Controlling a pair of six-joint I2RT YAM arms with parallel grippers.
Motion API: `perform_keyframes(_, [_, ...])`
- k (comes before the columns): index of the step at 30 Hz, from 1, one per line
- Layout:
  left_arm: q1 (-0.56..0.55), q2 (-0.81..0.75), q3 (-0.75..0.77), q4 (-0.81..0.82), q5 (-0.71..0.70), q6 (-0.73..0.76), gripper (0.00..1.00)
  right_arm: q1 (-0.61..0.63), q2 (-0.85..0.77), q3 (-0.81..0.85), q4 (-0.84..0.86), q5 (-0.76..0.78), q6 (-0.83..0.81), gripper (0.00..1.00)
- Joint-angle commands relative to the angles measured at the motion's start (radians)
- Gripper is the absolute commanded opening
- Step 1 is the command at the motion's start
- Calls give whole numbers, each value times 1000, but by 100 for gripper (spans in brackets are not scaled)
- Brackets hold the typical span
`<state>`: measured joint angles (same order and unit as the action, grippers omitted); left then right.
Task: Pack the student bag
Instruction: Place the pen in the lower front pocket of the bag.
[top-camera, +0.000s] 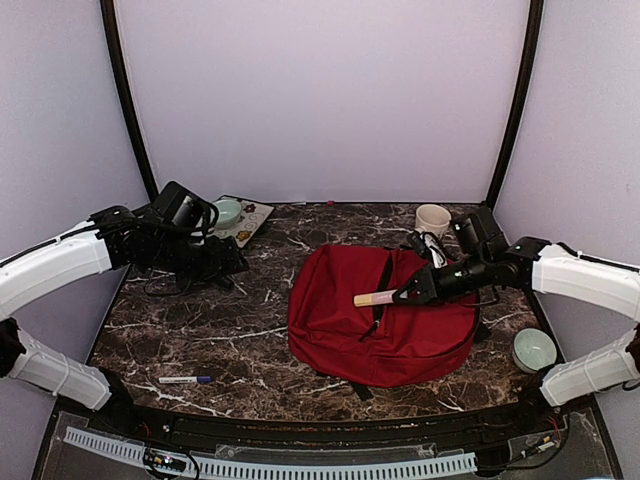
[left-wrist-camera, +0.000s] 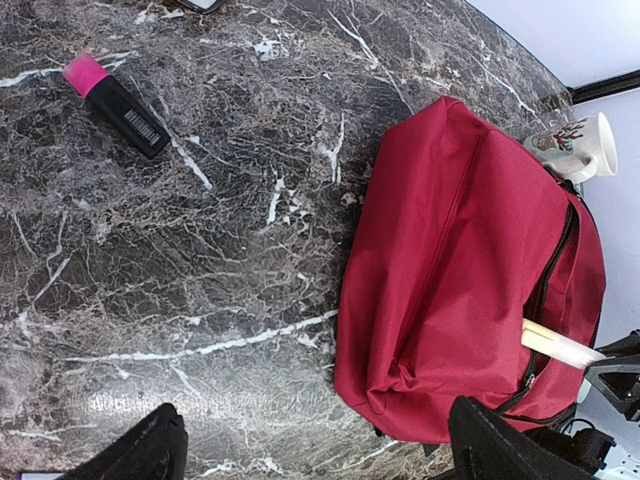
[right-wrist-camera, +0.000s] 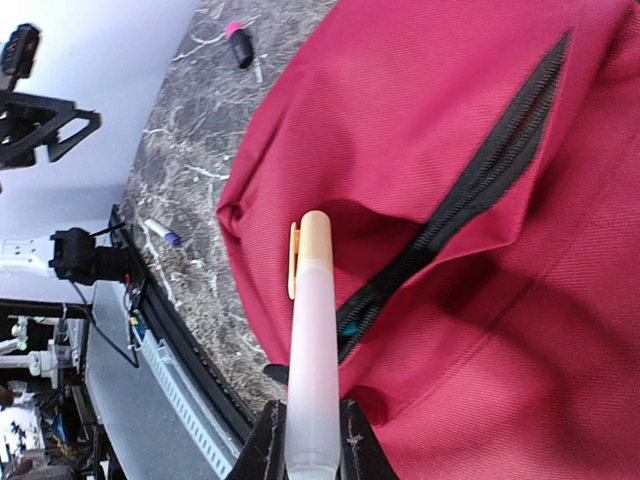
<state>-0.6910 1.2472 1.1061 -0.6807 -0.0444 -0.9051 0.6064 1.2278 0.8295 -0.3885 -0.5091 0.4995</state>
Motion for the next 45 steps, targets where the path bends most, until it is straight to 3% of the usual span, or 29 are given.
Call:
perform_keyframes(1, [4, 10, 24, 31, 32, 5, 93, 0, -8, 19, 28, -82, -3, 0])
perform_keyframes(9, [-42, 54, 51, 93, 75, 71, 89, -7, -113, 46, -125, 152, -41, 0])
perform_keyframes(15, [-105, 94, 108, 103, 46, 120, 88, -34, -133, 75, -90, 276, -41, 0])
perform_keyframes(24, [-163, 73, 118, 87, -7, 144, 87, -74, -7, 136, -124, 350, -73, 0])
perform_keyframes(33, [-185, 24, 71, 78, -31, 110, 86, -109, 14, 101, -164, 413, -117, 0])
perform_keyframes(45, [-186, 65, 99, 102, -20, 137, 85, -109, 107, 125, -93, 372, -110, 0])
